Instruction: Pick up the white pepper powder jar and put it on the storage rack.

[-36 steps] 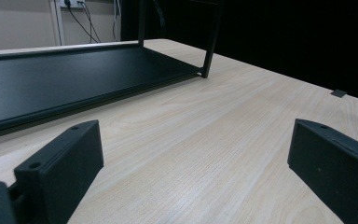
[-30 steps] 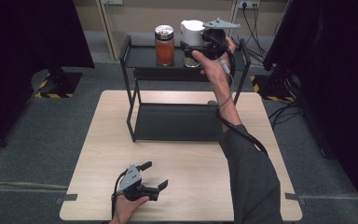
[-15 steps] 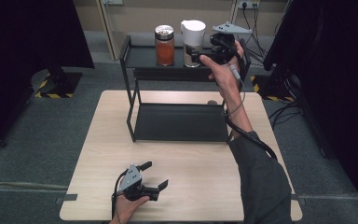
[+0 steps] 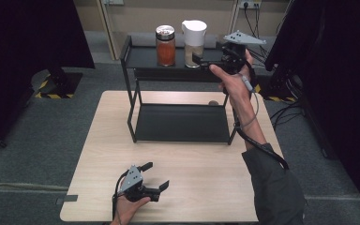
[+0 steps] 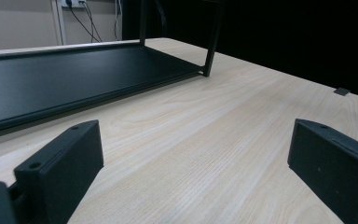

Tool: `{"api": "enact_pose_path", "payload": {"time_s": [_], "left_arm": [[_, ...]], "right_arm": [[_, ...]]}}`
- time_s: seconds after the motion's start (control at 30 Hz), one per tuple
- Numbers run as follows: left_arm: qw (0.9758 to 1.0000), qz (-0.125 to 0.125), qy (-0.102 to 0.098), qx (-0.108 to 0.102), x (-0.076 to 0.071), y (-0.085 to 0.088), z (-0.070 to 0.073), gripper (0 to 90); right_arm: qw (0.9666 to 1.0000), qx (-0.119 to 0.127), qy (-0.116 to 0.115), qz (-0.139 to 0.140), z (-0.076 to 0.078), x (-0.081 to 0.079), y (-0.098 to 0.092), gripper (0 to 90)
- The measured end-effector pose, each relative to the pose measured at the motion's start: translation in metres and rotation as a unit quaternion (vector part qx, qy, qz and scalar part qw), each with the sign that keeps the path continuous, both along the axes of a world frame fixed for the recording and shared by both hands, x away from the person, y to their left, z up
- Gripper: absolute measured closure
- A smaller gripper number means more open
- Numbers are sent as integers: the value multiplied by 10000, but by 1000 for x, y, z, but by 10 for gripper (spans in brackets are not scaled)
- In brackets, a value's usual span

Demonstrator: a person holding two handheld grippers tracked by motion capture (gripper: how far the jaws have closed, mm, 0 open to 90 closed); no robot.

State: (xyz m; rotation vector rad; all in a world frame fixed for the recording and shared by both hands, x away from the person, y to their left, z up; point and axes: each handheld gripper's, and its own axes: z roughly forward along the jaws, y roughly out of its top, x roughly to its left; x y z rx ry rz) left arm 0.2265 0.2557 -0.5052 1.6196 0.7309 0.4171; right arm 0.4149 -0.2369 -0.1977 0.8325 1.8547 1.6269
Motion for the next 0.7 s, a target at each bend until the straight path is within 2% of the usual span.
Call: {"api": "enact_pose_path", "payload": {"time_s": [0.17, 0.7], "left_arm": [[10000, 6, -1, 4, 0, 0, 0, 26], [10000, 18, 4, -4, 0, 0, 0, 26]], "right_arm": [[9999, -21, -54, 109, -9, -7, -6, 5], [9980, 180, -246, 550, -37, -30, -25, 4]]}}
